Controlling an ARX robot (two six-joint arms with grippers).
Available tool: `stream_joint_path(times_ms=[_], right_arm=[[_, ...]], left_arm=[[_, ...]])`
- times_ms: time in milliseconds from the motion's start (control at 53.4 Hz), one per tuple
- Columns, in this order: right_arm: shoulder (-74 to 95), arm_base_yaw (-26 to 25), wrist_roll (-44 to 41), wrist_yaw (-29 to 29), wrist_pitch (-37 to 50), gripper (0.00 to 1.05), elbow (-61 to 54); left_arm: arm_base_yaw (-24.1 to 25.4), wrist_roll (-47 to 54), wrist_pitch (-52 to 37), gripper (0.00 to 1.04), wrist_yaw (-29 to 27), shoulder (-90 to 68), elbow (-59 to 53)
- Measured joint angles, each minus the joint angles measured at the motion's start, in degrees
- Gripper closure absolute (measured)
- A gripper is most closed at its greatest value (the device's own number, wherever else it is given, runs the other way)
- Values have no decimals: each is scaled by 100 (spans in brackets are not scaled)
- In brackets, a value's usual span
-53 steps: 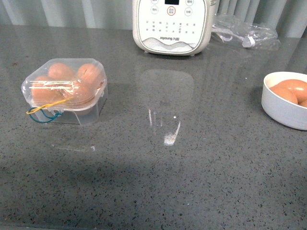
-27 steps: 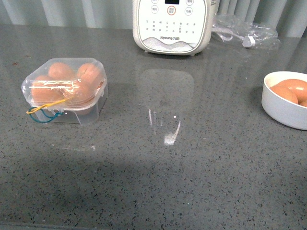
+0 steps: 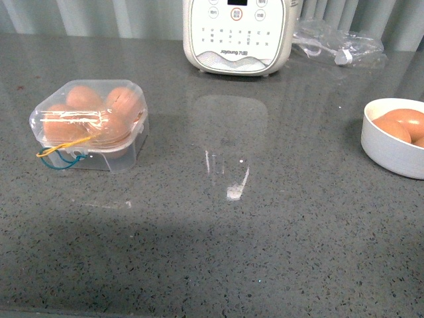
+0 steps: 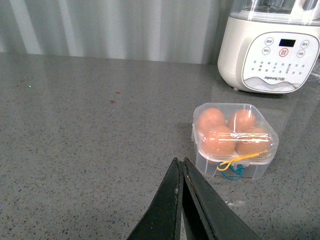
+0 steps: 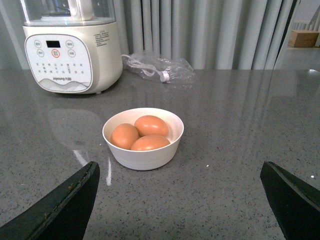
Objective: Put egg into box
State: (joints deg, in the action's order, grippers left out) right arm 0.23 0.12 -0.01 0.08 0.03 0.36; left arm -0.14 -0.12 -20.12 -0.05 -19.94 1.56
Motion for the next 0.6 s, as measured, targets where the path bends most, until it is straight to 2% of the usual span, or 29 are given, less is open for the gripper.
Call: stream_joint_path(times_ms=[599], right_arm=[[0,0,0,0,0,7,0]], left_arm=[[0,2,1025,101,0,1032,2]])
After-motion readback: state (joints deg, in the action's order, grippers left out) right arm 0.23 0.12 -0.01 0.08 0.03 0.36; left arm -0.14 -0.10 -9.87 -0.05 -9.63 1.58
